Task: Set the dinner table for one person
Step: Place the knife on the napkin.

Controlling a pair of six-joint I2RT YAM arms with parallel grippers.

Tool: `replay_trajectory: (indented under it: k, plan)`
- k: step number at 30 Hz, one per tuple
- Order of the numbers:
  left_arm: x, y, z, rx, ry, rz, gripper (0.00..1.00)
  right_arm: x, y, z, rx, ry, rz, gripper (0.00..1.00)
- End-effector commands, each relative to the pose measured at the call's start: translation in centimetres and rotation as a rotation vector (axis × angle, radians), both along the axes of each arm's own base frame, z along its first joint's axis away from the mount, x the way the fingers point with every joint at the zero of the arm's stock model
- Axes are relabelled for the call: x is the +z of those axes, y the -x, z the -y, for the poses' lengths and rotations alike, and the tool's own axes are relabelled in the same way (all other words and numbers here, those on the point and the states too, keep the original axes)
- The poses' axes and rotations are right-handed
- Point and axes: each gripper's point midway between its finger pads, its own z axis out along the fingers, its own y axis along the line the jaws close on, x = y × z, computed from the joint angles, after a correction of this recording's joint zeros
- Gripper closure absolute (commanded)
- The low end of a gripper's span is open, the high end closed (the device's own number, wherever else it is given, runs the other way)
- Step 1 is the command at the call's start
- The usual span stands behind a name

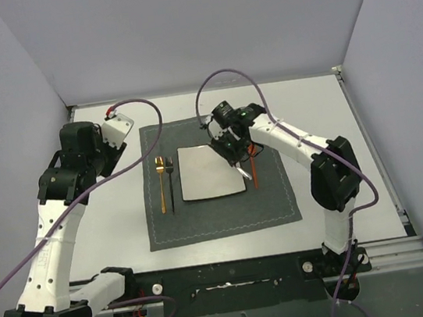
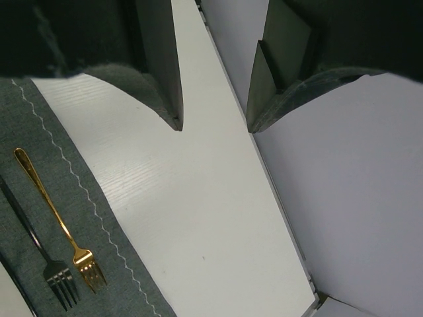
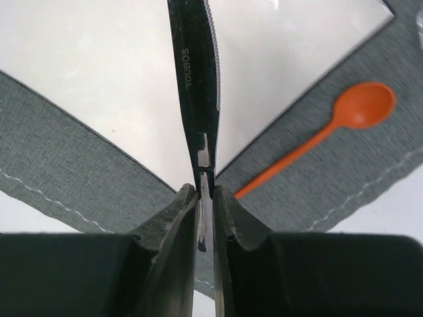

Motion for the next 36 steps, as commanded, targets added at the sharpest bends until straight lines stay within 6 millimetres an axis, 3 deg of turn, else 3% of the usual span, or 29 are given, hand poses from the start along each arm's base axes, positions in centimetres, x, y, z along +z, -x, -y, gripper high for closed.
replay_trajectory:
  k: [1,19,26,36]
  plan:
    - [3.0,-1.8,0.9,-0.004,0.058,0.098,0.58,4.0,-2.3,2.0,-0.2,-0.128,0.114,1.0]
    - [2.4,-3.5,2.2,-0.014,0.057,0.07,0.58,1.5,-2.8,11.8,-0.751,-0.153,0.118,1.0]
    - [1.8,-3.9,2.5,-0.019,0.052,0.057,0.58,0.9,-3.2,12.5,-0.808,-0.151,0.115,1.0]
    - [0.8,-4.1,2.7,-0.023,0.036,0.048,0.58,-1.7,-3.3,12.4,-0.782,-0.1,0.066,1.0]
